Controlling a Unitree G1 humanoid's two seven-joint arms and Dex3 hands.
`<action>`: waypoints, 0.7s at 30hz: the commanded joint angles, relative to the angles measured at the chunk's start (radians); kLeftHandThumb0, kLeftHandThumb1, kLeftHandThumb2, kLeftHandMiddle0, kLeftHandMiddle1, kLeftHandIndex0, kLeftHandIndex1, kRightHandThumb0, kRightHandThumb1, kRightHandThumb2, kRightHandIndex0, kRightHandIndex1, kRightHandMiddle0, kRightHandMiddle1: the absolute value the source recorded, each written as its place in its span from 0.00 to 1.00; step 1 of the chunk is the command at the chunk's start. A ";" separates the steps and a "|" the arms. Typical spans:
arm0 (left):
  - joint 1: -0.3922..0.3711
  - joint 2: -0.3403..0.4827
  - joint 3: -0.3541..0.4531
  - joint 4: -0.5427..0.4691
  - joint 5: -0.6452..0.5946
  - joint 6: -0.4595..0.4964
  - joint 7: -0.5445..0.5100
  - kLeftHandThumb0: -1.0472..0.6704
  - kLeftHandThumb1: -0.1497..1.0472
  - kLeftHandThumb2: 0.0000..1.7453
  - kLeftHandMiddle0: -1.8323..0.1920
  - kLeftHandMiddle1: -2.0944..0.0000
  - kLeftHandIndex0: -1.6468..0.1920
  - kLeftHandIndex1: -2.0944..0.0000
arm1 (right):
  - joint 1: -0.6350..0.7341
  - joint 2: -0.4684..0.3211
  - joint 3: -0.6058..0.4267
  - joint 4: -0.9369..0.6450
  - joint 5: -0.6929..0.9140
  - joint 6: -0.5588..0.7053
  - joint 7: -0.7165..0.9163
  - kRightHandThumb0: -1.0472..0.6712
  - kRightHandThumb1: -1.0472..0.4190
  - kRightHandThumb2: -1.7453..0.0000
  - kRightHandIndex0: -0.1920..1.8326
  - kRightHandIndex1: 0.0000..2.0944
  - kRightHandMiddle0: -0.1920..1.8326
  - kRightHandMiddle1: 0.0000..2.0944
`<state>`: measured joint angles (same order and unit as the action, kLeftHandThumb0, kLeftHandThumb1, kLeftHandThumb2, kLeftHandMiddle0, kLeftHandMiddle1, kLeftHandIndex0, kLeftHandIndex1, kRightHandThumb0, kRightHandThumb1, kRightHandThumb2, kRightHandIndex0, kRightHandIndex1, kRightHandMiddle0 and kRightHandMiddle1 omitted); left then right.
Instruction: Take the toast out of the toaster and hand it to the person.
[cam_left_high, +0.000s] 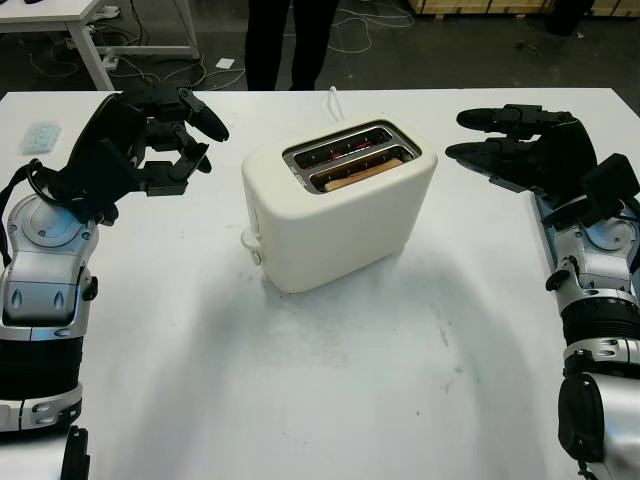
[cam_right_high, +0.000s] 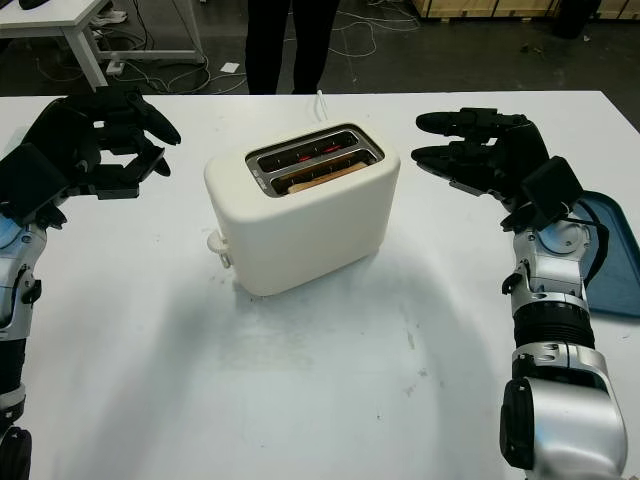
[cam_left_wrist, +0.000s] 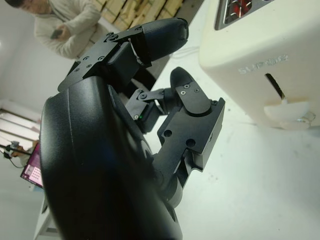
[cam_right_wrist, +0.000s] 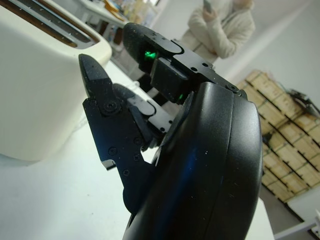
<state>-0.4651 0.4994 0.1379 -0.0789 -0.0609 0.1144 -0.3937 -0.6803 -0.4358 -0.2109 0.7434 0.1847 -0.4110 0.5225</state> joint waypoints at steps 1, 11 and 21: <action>0.004 0.006 -0.001 -0.013 0.005 0.017 0.008 0.56 0.71 0.56 0.52 0.41 0.53 0.47 | 0.005 0.002 0.000 -0.014 0.001 -0.008 -0.005 0.46 0.19 1.00 0.67 0.00 0.61 0.00; -0.007 0.007 -0.004 0.045 0.007 -0.071 -0.008 0.61 0.65 0.57 0.50 0.40 0.53 0.47 | -0.004 0.007 -0.004 0.005 0.011 -0.017 0.008 0.47 0.19 1.00 0.67 0.00 0.62 0.00; -0.031 -0.002 0.009 0.083 -0.065 -0.050 -0.038 0.78 0.43 0.54 0.54 0.32 0.58 0.40 | -0.013 0.012 -0.007 0.024 0.019 -0.030 0.023 0.47 0.19 1.00 0.67 0.00 0.62 0.00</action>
<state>-0.4756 0.4917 0.1412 0.0042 -0.1160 0.0556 -0.4225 -0.6805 -0.4272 -0.2120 0.7594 0.1946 -0.4145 0.5405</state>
